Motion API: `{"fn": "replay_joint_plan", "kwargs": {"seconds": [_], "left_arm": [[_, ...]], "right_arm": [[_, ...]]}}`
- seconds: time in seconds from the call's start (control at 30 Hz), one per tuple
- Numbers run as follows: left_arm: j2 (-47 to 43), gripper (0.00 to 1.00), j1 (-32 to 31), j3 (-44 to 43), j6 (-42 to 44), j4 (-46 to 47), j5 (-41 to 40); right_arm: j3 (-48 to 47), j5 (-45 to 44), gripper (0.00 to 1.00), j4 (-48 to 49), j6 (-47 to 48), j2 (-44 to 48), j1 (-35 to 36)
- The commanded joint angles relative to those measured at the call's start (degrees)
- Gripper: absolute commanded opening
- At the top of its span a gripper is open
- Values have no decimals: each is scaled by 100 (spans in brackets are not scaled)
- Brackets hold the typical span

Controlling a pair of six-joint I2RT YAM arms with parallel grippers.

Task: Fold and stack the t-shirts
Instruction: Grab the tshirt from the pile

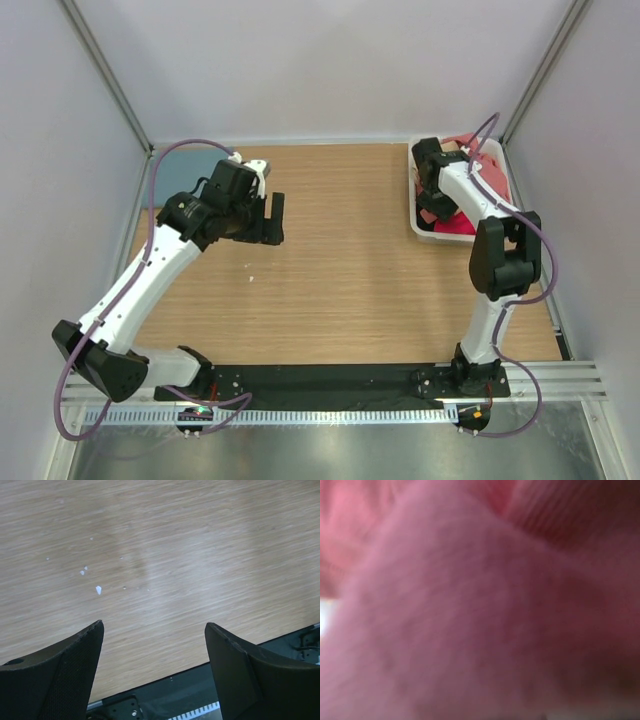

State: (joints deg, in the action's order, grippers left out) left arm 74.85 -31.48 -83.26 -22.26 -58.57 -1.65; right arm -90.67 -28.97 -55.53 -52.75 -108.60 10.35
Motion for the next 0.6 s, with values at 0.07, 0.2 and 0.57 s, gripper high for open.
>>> {"fn": "replay_joint_plan", "kwargs": {"seconds": [0.07,0.2,0.57], "left_arm": [[-181,84,-7,81,503,108,-555],[-243,85,-94,205,670,152,-608],[-700,85,-165,197,355,-181,-530]], "right_arm": [[-714,-759,61,-161,-807,-311,99],[-767,-855,62,191,-588,-364,125],[-1014,-900,1,59,-298,-312,169]]}}
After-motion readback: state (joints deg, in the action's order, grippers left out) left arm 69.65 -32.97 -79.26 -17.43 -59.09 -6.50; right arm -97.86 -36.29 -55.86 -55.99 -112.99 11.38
